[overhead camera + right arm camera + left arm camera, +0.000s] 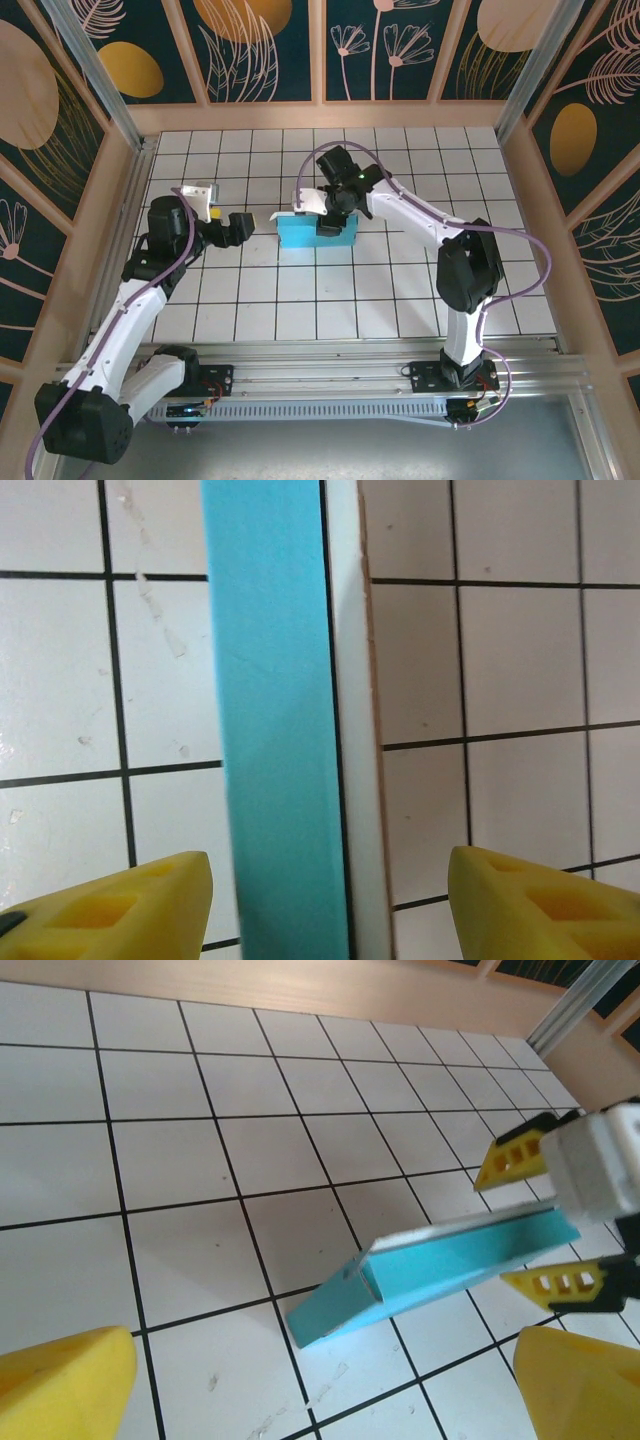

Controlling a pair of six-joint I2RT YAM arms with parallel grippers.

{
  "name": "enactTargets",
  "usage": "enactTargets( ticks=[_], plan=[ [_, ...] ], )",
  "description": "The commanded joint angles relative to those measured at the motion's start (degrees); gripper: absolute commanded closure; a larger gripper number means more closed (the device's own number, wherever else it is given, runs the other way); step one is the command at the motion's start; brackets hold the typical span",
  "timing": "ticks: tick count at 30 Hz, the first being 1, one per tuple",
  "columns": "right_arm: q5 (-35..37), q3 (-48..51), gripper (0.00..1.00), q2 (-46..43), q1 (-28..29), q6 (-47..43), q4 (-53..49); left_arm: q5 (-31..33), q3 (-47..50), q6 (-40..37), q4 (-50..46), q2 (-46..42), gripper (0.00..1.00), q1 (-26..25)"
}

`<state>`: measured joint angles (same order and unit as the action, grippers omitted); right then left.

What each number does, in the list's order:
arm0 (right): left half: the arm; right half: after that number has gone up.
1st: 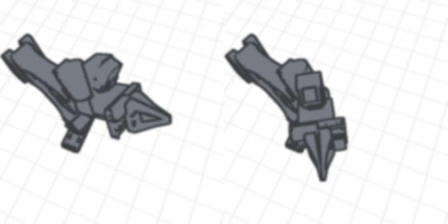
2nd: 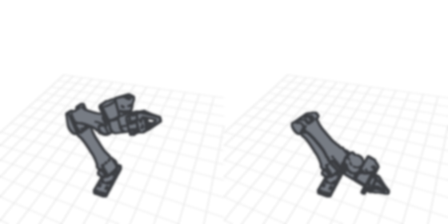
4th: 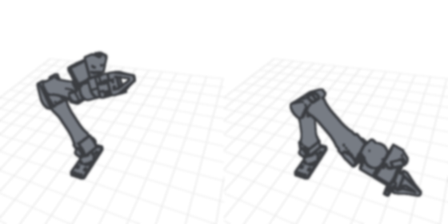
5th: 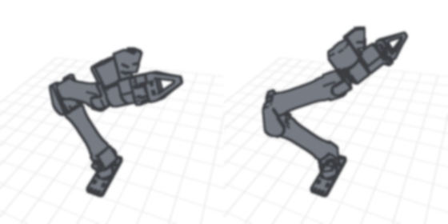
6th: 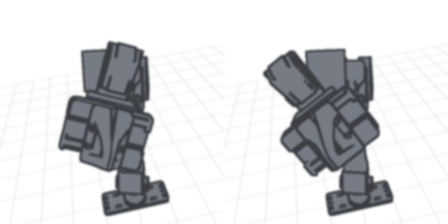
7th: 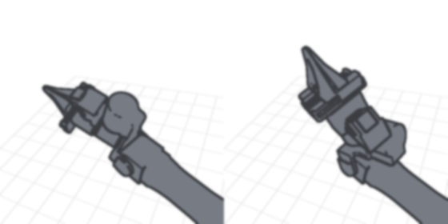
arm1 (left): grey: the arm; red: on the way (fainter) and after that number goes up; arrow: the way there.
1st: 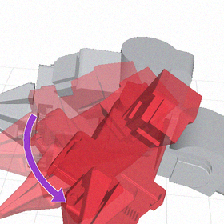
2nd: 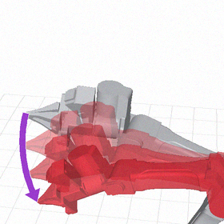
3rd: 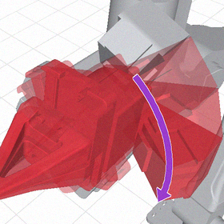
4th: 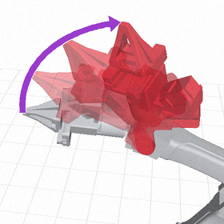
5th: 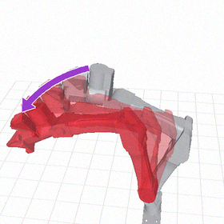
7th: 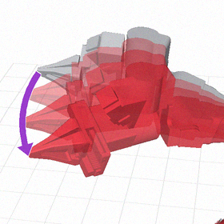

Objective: Fold the paper box

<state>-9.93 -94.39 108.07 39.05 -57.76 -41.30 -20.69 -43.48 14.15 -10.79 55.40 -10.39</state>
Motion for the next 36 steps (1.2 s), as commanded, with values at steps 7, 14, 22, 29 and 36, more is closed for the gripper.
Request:
enactTargets(
  ticks=[7, 14, 22, 29, 36],
  plan=[
    [-4.44, -1.88, 0.32, 1.44, -0.28, 0.44, -4.41, -2.74, 0.13, -0.51, -0.64, 1.87, 0.04, 0.22],
    [-5.52, -2.2, 0.28, 0.4, -0.23, 0.98, -4.03, -4.07, -0.15, -0.54, -0.8, 3.13, 0.05, 0.2],
    [-11.73, -0.7, 0.26, -5.05, -1.96, 7.83, 1.76, -4.25, -2.55, 2.8, -1.63, 6.02, 0.17, 0.04],
    [-11.9, 19.02, 0.38, -22.25, -12.57, 50.7, 27.05, -4.32, -9.42, 2.0, -5.42, 10.37, 0.24, -2.58],
    [-29.56, 23.1, 0.49, -24.7, -22.61, 63.84, 16.57, -1.91, -17.03, -5.14, -16.62, 17.17, 0.24, -4.26]
  ],
)
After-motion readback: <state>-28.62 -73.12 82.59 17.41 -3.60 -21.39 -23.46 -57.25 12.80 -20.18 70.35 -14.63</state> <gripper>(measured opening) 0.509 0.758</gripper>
